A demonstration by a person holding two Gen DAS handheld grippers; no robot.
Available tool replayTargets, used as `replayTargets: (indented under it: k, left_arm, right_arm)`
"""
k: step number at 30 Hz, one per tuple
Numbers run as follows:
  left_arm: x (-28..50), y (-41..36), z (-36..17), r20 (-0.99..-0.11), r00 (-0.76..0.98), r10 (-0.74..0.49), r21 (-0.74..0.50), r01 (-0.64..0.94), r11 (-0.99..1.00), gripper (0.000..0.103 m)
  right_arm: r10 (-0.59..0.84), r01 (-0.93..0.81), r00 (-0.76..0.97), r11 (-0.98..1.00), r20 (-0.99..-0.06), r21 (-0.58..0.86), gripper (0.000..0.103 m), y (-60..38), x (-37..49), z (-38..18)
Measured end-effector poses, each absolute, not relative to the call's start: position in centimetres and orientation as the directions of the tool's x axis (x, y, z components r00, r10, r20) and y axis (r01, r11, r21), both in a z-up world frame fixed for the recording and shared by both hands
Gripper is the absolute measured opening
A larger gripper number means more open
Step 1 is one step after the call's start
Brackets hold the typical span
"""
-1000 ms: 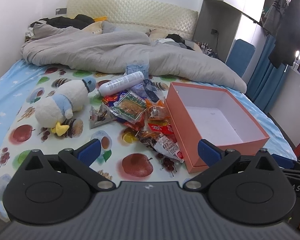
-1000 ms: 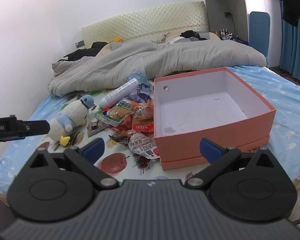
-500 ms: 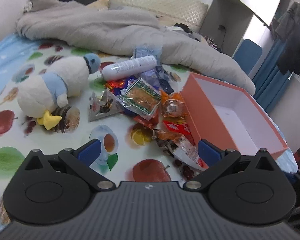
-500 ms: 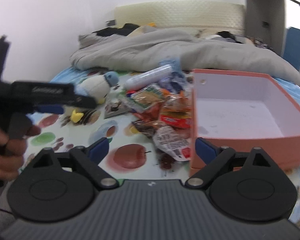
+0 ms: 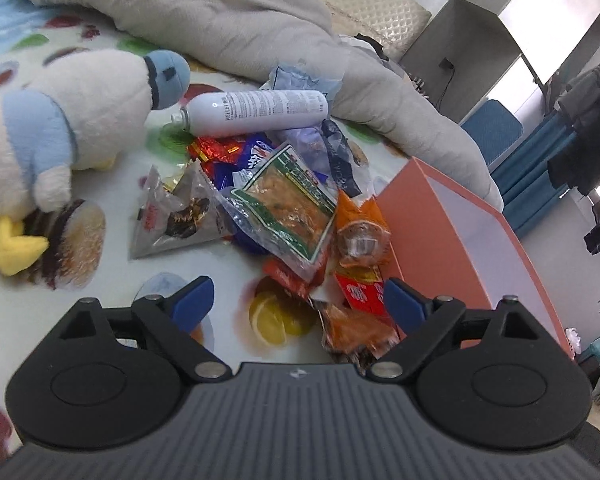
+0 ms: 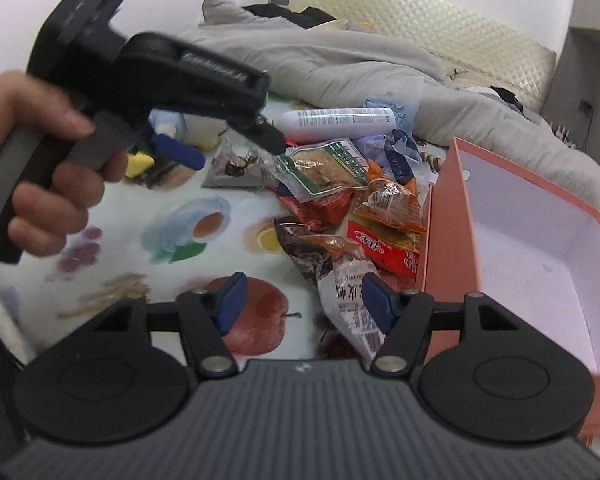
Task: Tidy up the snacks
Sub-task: 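Reach left tool to green snack bag while right tool reaches white shrimp bag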
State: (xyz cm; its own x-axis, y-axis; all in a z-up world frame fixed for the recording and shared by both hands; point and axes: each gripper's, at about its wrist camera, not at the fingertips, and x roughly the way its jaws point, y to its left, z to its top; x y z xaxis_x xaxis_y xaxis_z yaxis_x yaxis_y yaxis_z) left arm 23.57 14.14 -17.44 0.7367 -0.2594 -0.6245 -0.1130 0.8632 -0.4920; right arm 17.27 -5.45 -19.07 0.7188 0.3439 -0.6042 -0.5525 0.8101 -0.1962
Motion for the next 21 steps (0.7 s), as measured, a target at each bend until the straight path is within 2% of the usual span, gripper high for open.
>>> replayTargets:
  k: [5,10,19,21]
  left_arm:
    - [26.0,15.0,-19.7,-0.616,0.733,-0.289,-0.531,-0.116,0.839,0.088]
    - [28.5,16.2,-21.5,-0.581,0.746,-0.326,-0.605,-0.129,0.785,0.076]
    - [31.3,17.3,-23.8,-0.56,0.754,-0.343,-0.653,-0.148,0.743,0.044]
    - [31.7,17.0,-23.9,-0.561,0.751,-0.349,-0.645,-0.132,0.753,0.03]
  right_arm:
    - [0.262,-0.537,0.735,0.789,-0.625,-0.301,0.068,-3.8,20.0,-21.1]
    - [0.209,-0.537,0.75,0.747,-0.627,-0.393,0.067,-2.7,21.8,-22.9]
    - [0.132,-0.531,0.773,0.671,-0.621,-0.517,0.067,-1.9,22.8,-25.2]
    - [0.131,-0.54,0.766,0.662,-0.629,-0.519,0.067,-2.0,22.9,-25.4]
